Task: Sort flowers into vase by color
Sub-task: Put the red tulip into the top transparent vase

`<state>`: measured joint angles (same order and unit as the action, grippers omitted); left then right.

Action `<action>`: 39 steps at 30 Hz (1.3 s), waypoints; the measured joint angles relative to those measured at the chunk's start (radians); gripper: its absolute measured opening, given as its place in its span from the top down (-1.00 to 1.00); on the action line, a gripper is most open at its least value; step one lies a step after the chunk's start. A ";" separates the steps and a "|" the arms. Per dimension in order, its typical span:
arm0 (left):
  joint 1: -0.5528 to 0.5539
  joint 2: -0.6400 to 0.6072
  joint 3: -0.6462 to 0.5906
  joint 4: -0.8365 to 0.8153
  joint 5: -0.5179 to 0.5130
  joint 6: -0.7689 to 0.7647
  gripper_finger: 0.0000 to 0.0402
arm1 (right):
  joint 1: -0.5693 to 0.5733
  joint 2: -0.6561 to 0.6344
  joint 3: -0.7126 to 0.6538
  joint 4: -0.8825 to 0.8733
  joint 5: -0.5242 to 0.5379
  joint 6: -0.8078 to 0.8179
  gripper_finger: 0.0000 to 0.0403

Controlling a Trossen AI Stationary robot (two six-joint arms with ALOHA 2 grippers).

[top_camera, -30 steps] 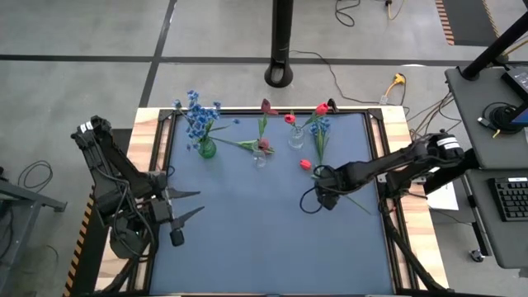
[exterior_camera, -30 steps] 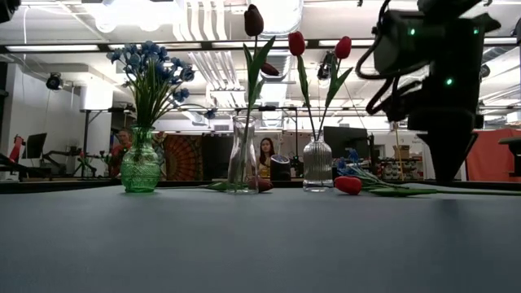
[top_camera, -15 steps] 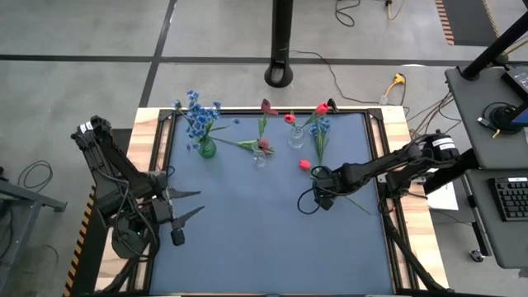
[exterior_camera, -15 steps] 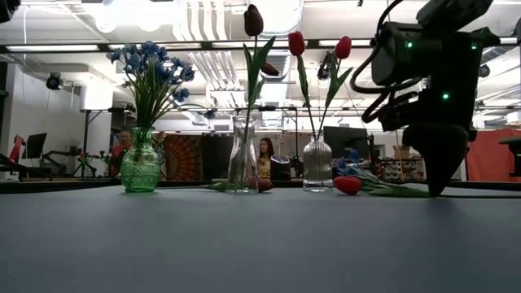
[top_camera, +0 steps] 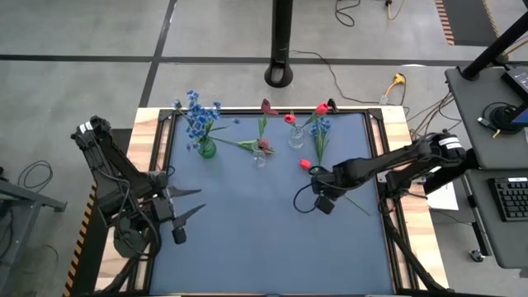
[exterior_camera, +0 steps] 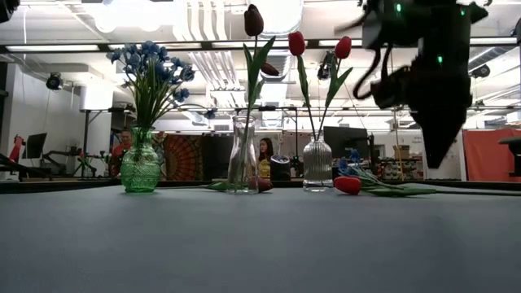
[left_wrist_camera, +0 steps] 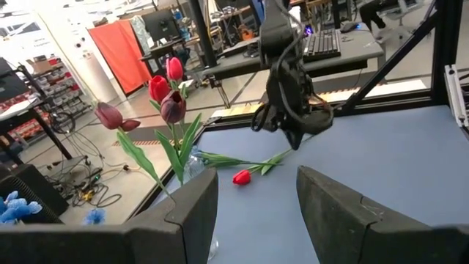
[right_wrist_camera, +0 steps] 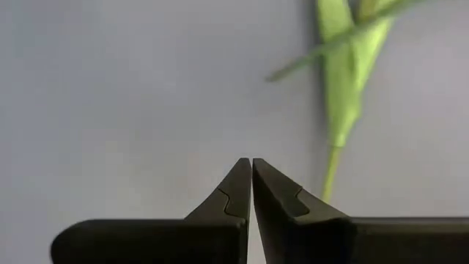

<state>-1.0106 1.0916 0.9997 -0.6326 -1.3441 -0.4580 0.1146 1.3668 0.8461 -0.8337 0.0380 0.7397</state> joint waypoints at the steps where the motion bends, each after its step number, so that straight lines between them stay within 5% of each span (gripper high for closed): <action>1: 0.002 0.000 0.000 0.000 0.000 0.000 0.16 | 0.000 -0.010 0.009 -0.001 -0.018 -0.010 0.96; 9: 0.022 -0.002 0.000 -0.001 0.000 0.002 0.16 | 0.000 -0.111 0.059 0.038 -0.136 -0.108 0.96; 19: 0.034 0.002 -0.001 -0.005 0.000 -0.007 0.16 | 0.000 -0.175 0.044 0.410 -0.245 -0.341 0.96; 31: 0.034 0.003 -0.007 -0.005 0.000 -0.034 0.16 | -0.008 -0.173 0.033 -0.016 0.166 -0.021 0.95; 39: 0.048 0.003 -0.008 -0.019 -0.001 -0.029 0.16 | -0.060 -0.148 -0.030 -0.017 0.159 0.046 0.67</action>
<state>-0.9627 1.0943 0.9920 -0.6516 -1.3453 -0.4869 0.0543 1.2187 0.8159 -0.8507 0.1970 0.7856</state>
